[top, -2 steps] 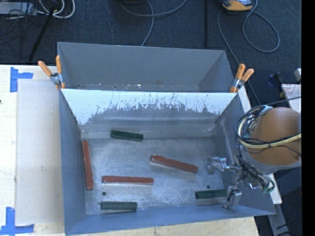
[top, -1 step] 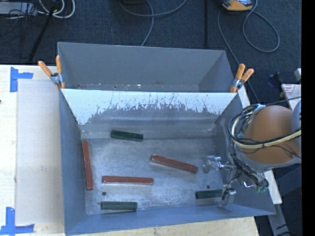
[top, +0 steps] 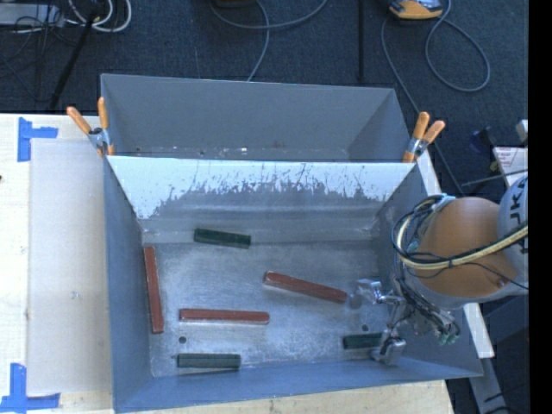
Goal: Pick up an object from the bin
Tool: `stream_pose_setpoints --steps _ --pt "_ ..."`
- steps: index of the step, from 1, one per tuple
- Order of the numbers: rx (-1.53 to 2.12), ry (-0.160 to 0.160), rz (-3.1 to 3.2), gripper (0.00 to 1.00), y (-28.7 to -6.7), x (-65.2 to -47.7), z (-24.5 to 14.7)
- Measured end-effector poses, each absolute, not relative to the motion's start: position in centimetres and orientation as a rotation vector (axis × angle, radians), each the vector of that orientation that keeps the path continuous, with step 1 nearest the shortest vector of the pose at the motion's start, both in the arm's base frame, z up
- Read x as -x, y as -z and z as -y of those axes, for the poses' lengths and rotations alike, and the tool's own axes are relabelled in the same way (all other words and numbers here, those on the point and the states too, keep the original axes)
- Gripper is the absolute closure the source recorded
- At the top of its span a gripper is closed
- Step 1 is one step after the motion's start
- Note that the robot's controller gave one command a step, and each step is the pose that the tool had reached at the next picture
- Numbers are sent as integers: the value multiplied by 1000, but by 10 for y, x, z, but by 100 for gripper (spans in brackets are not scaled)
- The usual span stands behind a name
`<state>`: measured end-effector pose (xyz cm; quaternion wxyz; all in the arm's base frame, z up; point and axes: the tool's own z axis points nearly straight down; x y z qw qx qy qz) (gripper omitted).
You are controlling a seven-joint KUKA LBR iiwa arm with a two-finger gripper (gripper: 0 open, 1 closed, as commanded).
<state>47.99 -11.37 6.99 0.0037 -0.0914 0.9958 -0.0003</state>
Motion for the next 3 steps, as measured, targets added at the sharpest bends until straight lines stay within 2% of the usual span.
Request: stream_pose_setpoints --steps 1,2,3 --pt "292 2 -3120 0 -71 -482 113" --pt "297 0 -3127 100 -70 -480 113" --pt "306 0 -3126 100 -85 -481 112"
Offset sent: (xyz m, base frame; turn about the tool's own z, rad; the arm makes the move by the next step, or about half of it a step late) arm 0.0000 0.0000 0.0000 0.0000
